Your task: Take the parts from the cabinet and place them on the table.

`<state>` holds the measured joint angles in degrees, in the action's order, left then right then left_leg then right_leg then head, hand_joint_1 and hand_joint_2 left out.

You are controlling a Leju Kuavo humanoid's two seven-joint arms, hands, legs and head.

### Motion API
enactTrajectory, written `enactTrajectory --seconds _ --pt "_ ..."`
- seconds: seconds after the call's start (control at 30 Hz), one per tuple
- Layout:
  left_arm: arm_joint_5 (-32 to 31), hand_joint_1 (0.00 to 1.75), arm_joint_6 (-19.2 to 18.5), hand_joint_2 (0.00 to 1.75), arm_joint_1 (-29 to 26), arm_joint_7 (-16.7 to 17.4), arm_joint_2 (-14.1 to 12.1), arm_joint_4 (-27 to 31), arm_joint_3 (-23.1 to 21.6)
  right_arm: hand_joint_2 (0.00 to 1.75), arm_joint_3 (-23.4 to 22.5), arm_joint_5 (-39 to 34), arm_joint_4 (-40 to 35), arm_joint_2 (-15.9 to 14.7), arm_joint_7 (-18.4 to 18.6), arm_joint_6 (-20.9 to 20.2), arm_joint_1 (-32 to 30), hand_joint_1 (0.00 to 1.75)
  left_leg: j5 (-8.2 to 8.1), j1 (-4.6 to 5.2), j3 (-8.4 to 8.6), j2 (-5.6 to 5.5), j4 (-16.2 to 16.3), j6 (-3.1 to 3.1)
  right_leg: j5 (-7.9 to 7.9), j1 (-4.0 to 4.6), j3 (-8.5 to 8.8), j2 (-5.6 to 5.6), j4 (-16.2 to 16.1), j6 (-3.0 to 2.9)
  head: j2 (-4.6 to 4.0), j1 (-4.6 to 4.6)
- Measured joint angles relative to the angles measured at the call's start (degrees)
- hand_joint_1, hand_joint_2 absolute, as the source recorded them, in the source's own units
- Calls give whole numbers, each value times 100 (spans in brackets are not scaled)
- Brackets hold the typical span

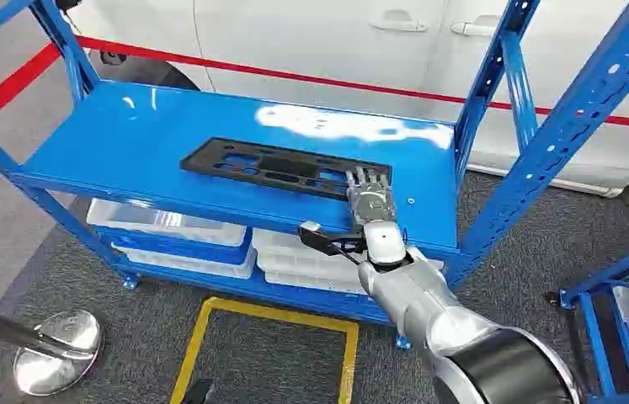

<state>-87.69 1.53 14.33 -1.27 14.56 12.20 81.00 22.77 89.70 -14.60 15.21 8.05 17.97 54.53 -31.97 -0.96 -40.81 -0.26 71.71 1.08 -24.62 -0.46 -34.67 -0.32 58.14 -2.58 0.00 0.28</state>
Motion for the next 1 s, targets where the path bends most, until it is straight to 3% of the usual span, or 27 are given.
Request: enactTrajectory --seconds 0.03,0.07,0.1,0.17,0.2,0.23,0.33,0.37,0.4,0.43,0.53,0.57,0.6,0.67,0.7,0.73,0.83,0.9,0.93,1.0 --pt "0 0 -2 0 -8 0 0 0 0 175 0 0 0 0 0 2 -3 0 -98 -6 -147 1 324 23 0 1 -7 1 4 0 0 0" --pt "0 0 -2 0 -15 2 0 0 0 175 -2 0 4 0 0 2 -5 0 -49 -18 -164 1 390 34 1 0 -11 2 12 1 0 0" --pt "-2 0 0 0 -16 4 0 0 0 175 -2 0 4 0 0 2 -5 0 96 -30 -49 4 187 43 -1 -2 -15 6 25 3 0 0" --pt "-7 0 0 0 -9 4 -4 0 0 175 -7 2 4 -2 0 4 -1 0 545 -53 467 13 -746 49 -19 -12 -19 14 74 31 0 -2" --pt "-9 0 0 0 -3 4 -9 0 0 175 -11 2 4 -2 0 4 3 0 657 -62 723 24 -1213 39 -35 -8 -24 17 107 60 0 0" --pt "-9 0 -4 0 9 2 -9 0 0 175 -15 2 4 -6 2 4 15 0 583 -26 783 19 -1323 2 -52 48 -60 28 154 112 0 -2" --pt "-9 0 -50 0 1 -18 -13 0 0 175 -24 17 4 -15 15 9 27 0 584 -1 731 0 -1313 -117 -40 28 -57 29 107 217 0 9" --pt "-9 0 -74 0 0 -28 -11 0 2 175 -28 18 0 -15 19 9 34 0 598 -28 766 -2 -1366 -175 -78 24 -50 24 113 275 0 7" --pt "-9 0 -96 0 -2 -33 -2 0 2 175 -35 17 -2 -20 19 9 34 0 613 -41 801 0 -1398 -208 -100 -4 -94 24 210 298 0 9" --pt "-9 0 -100 0 5 -46 -2 0 2 175 -42 17 -4 -20 20 9 53 0 590 -38 818 3 -1403 -262 -259 -4 -252 27 503 321 0 15" --pt "-9 0 -50 0 4 -50 -2 0 2 175 -46 17 2 -39 19 9 5 0 583 -29 860 23 -1383 -303 -739 -24 -960 33 1777 368 0 13" --pt "-9 0 -33 0 0 -48 -2 0 2 175 -46 17 6 -53 19 9 -20 0 562 -29 878 13 -1374 -301 -702 -30 -1083 31 1915 368 0 13" --pt "-9 0 -26 0 -5 -50 -2 0 2 175 -46 17 4 -63 19 17 -20 0 528 -29 908 2 -1365 -297 -493 -33 -1060 31 1742 363 0 13" --pt "-9 0 15 0 1 -13 -2 0 2 175 -48 17 4 -63 19 15 -1 0 438 -29 999 -12 -1346 -258 126 -31 -676 31 824 319 0 15" --pt "-9 0 22 0 2 9 -2 0 2 175 -48 20 4 -70 19 13 -3 0 383 -29 1040 -14 -1335 -231 346 -24 -488 34 329 279 0 13" --pt "-7 0 22 0 1 9 2 0 4 175 -48 17 7 -77 19 13 -2 0 345 11 1028 -13 -1324 -180 237 35 -398 45 294 238 0 20" --pt "4 0 26 0 1 24 0 0 13 175 -48 17 0 -74 19 20 47 0 330 -11 1049 -3 -1369 -89 178 69 -391 50 219 146 0 13" --pt "7 0 29 0 3 28 -4 0 17 175 -50 20 -28 -79 19 17 66 0 233 -20 1094 9 -1348 -33 180 -17 -273 44 106 97 0 11" --pt "7 0 31 0 7 28 -4 0 20 175 -50 20 -26 -79 20 15 69 0 120 -13 1005 8 -1116 -5 165 -23 -233 40 76 67 0 -2" --pt "7 0 35 0 9 28 -7 0 24 175 -48 20 -24 -79 17 11 55 0 -222 -24 538 7 -288 40 145 -16 -222 28 79 17 0 -2"
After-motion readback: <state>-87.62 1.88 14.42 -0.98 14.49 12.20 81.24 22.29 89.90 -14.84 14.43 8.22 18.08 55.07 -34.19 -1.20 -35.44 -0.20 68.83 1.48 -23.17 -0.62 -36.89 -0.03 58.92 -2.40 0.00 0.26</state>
